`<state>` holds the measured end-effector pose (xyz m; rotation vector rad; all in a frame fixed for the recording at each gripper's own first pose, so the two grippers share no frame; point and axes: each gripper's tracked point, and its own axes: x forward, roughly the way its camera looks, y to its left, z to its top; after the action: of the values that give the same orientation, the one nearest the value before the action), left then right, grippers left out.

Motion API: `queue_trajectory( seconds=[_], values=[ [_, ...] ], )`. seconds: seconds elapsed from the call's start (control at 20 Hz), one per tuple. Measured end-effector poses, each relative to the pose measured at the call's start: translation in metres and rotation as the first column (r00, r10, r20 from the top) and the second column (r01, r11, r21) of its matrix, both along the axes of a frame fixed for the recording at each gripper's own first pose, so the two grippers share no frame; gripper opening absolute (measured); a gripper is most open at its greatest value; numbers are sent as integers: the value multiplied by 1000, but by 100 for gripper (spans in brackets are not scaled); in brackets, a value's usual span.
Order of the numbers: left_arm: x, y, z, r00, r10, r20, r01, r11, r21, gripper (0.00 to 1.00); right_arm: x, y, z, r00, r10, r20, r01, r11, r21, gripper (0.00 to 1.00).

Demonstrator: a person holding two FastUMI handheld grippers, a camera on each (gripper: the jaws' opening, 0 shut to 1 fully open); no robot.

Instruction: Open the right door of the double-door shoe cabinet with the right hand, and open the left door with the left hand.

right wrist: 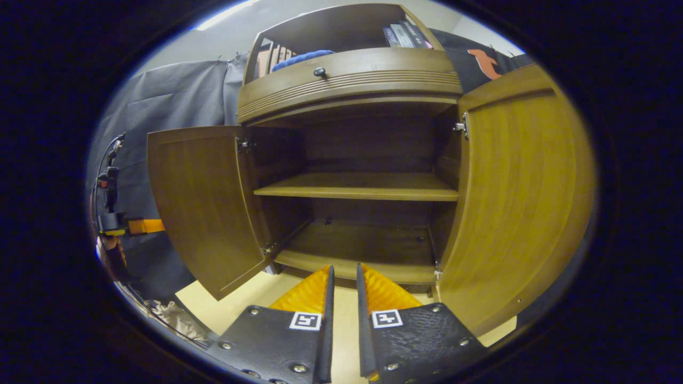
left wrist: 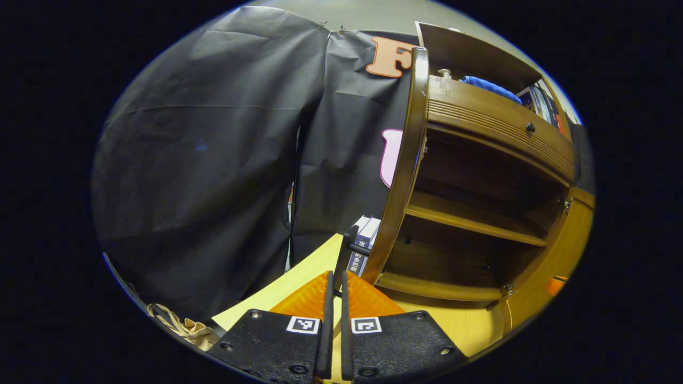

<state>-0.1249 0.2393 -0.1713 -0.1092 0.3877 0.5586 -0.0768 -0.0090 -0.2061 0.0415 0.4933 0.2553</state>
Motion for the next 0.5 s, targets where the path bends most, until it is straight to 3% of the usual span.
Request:
queue_trajectory(
  seconds=[0.3, 0.5],
  values=[
    [-4, -12, 16, 999, 5, 36, -6, 999, 38, 8, 0, 2, 0, 1000, 27, -7, -27, 1000, -7, 20],
    [5, -43, 30, 996, -50, 74, 47, 998, 35, 8, 3, 2, 1, 1000, 29, -5, -29, 1000, -10, 20]
  ],
)
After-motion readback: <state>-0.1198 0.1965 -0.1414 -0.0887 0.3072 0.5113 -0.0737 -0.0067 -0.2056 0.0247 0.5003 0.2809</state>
